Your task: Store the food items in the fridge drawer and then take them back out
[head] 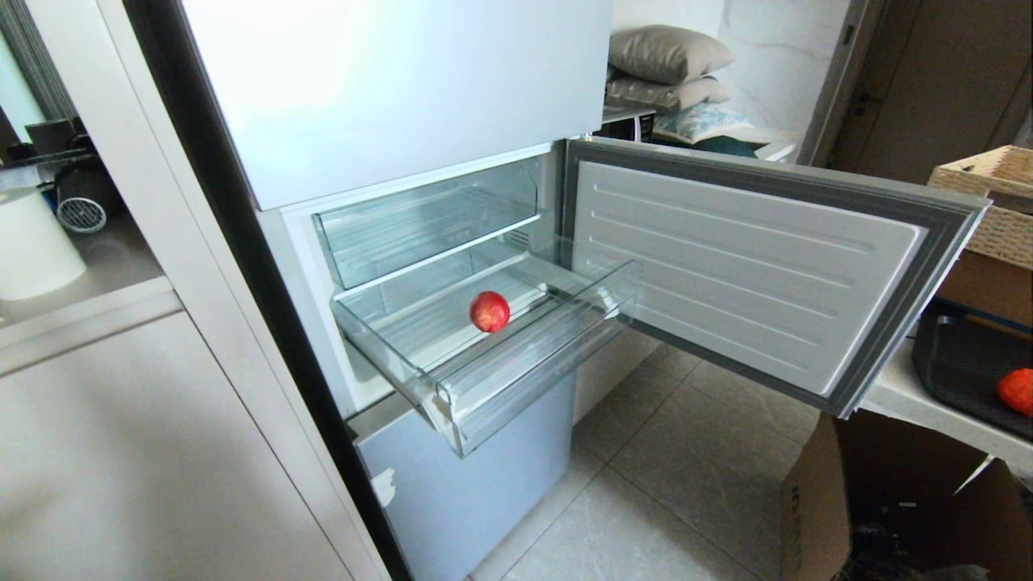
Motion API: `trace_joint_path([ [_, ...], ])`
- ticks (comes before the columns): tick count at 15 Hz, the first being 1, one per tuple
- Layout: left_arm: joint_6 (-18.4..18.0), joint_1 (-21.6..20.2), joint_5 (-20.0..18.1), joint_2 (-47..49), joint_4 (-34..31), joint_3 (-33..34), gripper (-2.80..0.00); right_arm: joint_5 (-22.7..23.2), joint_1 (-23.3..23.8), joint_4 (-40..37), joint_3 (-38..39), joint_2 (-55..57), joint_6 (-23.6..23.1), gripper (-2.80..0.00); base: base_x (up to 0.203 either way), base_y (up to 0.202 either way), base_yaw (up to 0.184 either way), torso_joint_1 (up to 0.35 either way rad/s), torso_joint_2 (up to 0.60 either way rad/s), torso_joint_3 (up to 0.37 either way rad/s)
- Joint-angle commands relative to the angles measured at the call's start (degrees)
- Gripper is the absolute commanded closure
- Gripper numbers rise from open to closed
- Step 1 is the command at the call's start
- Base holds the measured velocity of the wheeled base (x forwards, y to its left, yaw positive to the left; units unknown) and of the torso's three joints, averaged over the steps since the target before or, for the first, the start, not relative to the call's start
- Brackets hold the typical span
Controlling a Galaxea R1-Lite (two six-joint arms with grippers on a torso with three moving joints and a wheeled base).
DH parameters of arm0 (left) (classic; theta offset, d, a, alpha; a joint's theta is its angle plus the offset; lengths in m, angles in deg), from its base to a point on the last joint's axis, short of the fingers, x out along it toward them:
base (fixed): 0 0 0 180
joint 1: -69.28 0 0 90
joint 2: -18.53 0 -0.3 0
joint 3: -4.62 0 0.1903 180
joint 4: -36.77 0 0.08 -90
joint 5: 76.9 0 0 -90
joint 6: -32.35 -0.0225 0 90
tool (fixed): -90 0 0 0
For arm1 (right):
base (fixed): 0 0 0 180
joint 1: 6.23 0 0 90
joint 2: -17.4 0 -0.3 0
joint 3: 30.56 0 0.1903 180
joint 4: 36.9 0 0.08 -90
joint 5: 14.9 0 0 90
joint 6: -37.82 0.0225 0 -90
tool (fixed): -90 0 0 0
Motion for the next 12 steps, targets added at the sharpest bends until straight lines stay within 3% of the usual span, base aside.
trace_joint_path([
  [1,0.0,0.0,0.0,0.1,0.0,0.0,0.0,2.5,0.7,4.8,-3.7,11.7,-0.3,-2.8,0.0,0.0,0.0,0.0,0.0,0.0],
  [6,0.0,0.0,0.0,0.1,0.0,0.0,0.0,2.4,1.9,3.6,-12.4,21.6,-9.2,-2.8,0.0,0.0,0.0,0.0,0.0,0.0],
  [9,0.0,0.0,0.0,0.1,0.0,0.0,0.0,0.6,6.7,3.0,-17.0,28.5,-14.0,-2.8,0.0,0.0,0.0,0.0,0.0,0.0],
  [12,0.0,0.0,0.0,0.1,0.0,0.0,0.0,-0.9,9.0,2.9,-22.4,34.4,-15.0,-2.8,0.0,0.0,0.0,0.0,0.0,0.0],
])
